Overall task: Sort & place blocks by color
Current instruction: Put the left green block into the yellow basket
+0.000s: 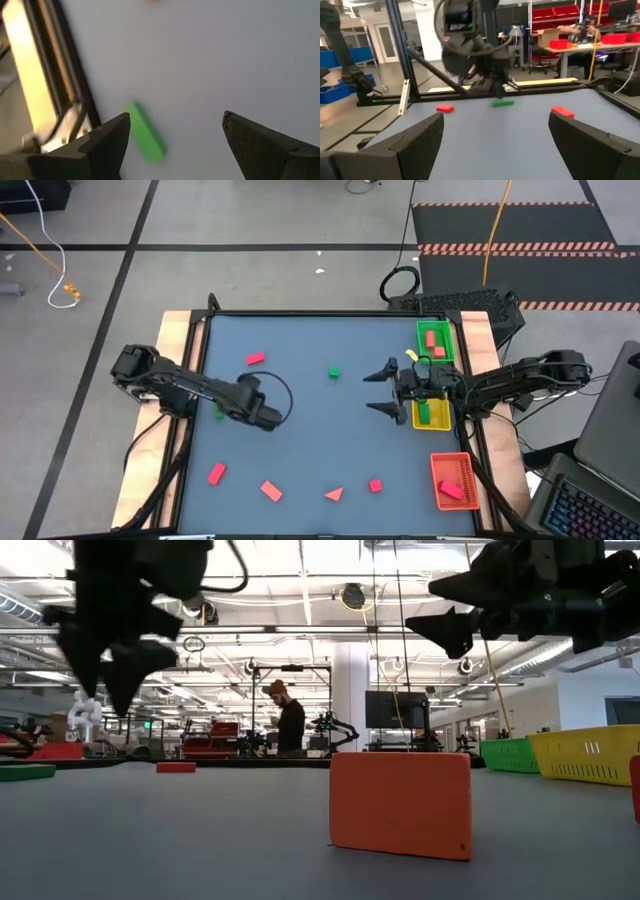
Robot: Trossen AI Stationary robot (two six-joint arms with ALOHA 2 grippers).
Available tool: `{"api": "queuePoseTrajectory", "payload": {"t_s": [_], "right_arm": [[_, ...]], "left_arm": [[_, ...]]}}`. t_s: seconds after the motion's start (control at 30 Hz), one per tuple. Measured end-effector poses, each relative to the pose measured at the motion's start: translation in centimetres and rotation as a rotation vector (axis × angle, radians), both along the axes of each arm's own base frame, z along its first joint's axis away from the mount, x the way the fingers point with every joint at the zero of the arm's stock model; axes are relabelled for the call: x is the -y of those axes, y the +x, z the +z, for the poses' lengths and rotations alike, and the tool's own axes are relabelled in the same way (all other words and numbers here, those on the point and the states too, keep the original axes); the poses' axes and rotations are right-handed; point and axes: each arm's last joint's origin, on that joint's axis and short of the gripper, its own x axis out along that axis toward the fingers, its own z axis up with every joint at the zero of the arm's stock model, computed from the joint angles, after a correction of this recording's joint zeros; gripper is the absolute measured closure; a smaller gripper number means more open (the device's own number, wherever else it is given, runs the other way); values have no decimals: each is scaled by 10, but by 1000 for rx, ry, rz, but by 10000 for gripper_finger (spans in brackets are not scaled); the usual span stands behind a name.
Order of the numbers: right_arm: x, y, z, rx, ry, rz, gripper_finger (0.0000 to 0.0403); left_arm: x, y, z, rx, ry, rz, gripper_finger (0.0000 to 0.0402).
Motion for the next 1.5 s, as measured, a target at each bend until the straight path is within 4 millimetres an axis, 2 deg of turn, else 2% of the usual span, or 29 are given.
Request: {"api": "queuePoseTrajectory", "payload": {"t_s": [0.27,0.43,0.57,0.8,0.93,1.1,1.23,1.5], "right_arm": [[0,0,1,11,-42,-26,51],[0,0,1,15,-71,-27,51],[0,0,1,15,-76,-27,51],[0,0,1,11,-74,-27,51],[0,0,0,5,-44,-24,51],[-3,0,0,1,-42,-9,51],[-4,0,0,2,-41,-2,51],[-4,0,0,-6,-30,-2,51]], "left_arm": [[7,-23,-45,-12,-83,110,84],[3,-26,-59,36,-109,126,111],[-4,-38,-61,-23,-88,145,148],[-8,-50,-52,31,-97,163,190],[-13,-65,-52,39,-90,200,192],[-16,-70,-59,127,-135,215,192],[-19,-77,-65,134,-140,226,192],[-21,-74,-63,147,-144,244,192]]}}
